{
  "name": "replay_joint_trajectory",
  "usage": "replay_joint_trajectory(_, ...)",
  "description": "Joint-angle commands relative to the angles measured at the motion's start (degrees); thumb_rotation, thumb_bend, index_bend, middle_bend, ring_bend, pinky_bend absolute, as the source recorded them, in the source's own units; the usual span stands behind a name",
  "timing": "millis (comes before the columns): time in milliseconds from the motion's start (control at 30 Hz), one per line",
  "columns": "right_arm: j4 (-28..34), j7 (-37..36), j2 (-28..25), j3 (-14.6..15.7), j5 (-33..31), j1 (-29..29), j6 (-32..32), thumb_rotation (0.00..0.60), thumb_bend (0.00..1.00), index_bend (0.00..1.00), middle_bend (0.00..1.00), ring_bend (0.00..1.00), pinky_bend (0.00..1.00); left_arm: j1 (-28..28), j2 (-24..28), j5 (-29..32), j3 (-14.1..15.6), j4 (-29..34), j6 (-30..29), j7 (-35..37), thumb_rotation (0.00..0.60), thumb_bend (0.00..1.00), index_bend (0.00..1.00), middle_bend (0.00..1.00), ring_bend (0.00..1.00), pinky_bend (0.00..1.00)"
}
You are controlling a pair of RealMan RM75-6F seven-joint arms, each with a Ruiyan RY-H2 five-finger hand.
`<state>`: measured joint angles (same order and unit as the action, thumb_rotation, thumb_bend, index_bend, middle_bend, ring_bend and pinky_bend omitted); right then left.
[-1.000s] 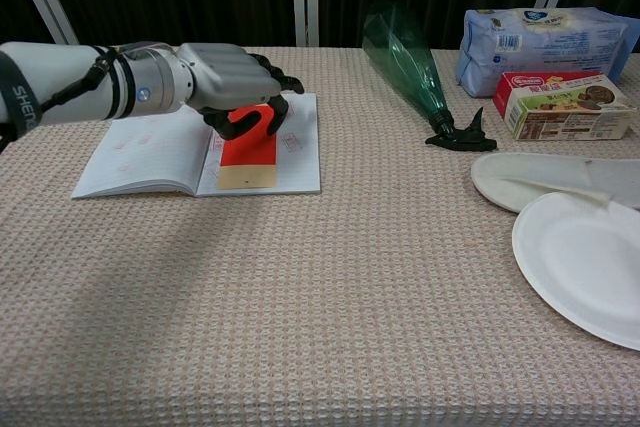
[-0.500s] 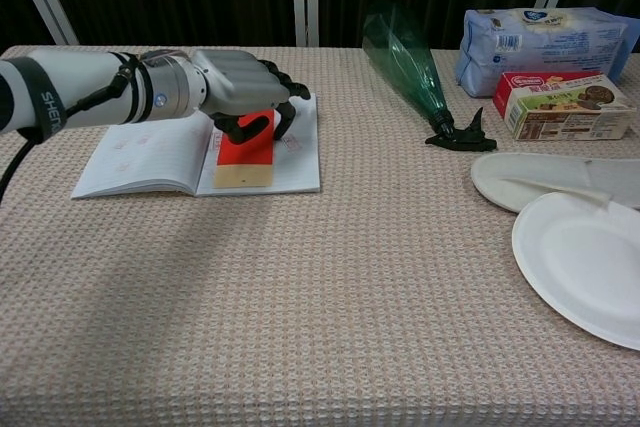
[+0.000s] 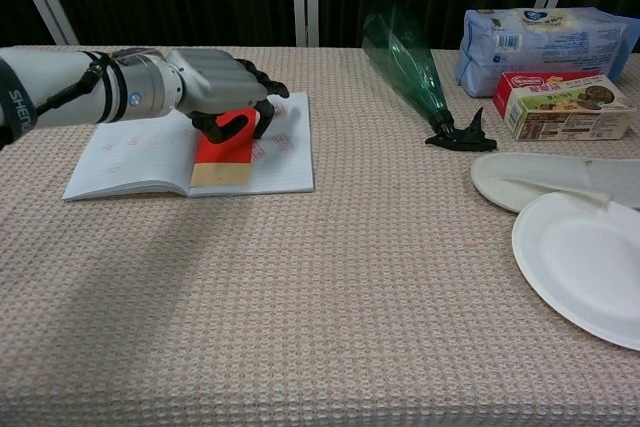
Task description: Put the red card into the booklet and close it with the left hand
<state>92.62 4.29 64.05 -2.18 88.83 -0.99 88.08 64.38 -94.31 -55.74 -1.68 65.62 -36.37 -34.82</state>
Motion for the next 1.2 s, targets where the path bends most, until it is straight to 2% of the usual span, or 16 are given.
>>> replay_joint_trajectory(33, 0.03, 0.06, -0.03, -0.02, 0.03, 0.00, 0.05, 0.600, 0.21, 0.21, 0.17, 0.14, 0.20, -0.27, 0.88, -0.04, 0.12, 1.32, -0.24, 0.18, 0.600, 0.72, 0.38, 0.00, 0.00, 0.04)
replay_joint_trajectory(200, 0.24, 0.33, -0.15, -0.03, 0.09, -0.08, -0.01, 0.600, 0.21, 0.21, 0.17, 0.14, 0.20, -0.49, 2.53, 0.11, -0.93, 4.06, -0.80, 1.71, 0.600, 0.72, 0.34, 0.00, 0.00, 0.04)
replay_joint_trajectory(400, 0.65, 0.81, -0.37, -0.03, 0.03, -0.04, 0.04, 0.600, 0.21, 0.21, 0.17, 0.14, 0.20, -0.21, 3.15, 1.98, -3.96, 4.30, -0.15, 5.96, 0.600, 0.72, 0.27, 0.00, 0.00, 0.04)
replay_joint_trajectory(533, 0.82, 0.93, -0.46, -0.04, -0.13, 0.06, 0.10, 0.600, 0.21, 0.21, 0.17, 0.14, 0.20, -0.11, 1.62, 2.94, -6.01, 1.03, -0.23, 9.06, 0.600, 0.71, 0.24, 0.03, 0.00, 0.04)
replay_joint_trajectory(700, 1.02, 1.20, -0.51, -0.05, -0.45, 0.00, -0.24, 0.600, 0.21, 0.21, 0.17, 0.14, 0.20, 0.53, -1.03, 6.67, -8.71, -5.08, 2.54, 13.34, 0.600, 0.71, 0.19, 0.08, 0.01, 0.04)
replay_joint_trajectory(767, 1.09, 1.30, -0.54, -0.11, -0.59, -0.07, -0.39, 0.600, 0.21, 0.21, 0.17, 0.14, 0.20, 0.76, -1.84, 7.90, -9.47, -7.15, 3.60, 14.63, 0.599, 0.71, 0.16, 0.09, 0.01, 0.04)
replay_joint_trajectory(833, 1.17, 1.41, -0.55, -0.18, -0.72, -0.17, -0.54, 0.600, 0.21, 0.21, 0.17, 0.14, 0.20, 0.98, -2.51, 9.48, -10.03, -9.32, 5.08, 15.79, 0.570, 0.72, 0.09, 0.10, 0.01, 0.05)
replay_joint_trajectory(933, 1.27, 1.45, -0.58, -0.27, -0.91, -0.28, -0.76, 0.600, 0.21, 0.21, 0.17, 0.14, 0.20, 0.99, -2.71, 10.65, -10.18, -11.05, 6.32, 16.78, 0.529, 0.72, 0.07, 0.11, 0.01, 0.04)
replay_joint_trajectory(1033, 1.19, 1.39, -0.58, -0.42, -1.19, -0.55, -1.21, 0.600, 0.21, 0.21, 0.17, 0.14, 0.20, 0.22, -1.54, 8.88, -9.20, -10.49, 5.88, 17.06, 0.502, 0.71, 0.07, 0.10, 0.01, 0.04)
replay_joint_trajectory(1200, 0.75, 0.99, -0.41, -0.56, -1.09, -1.26, -2.09, 0.600, 0.21, 0.21, 0.17, 0.14, 0.20, -3.84, 2.27, 0.64, -6.49, -3.90, -1.39, 17.99, 0.495, 0.65, 0.07, 0.07, 0.01, 0.05)
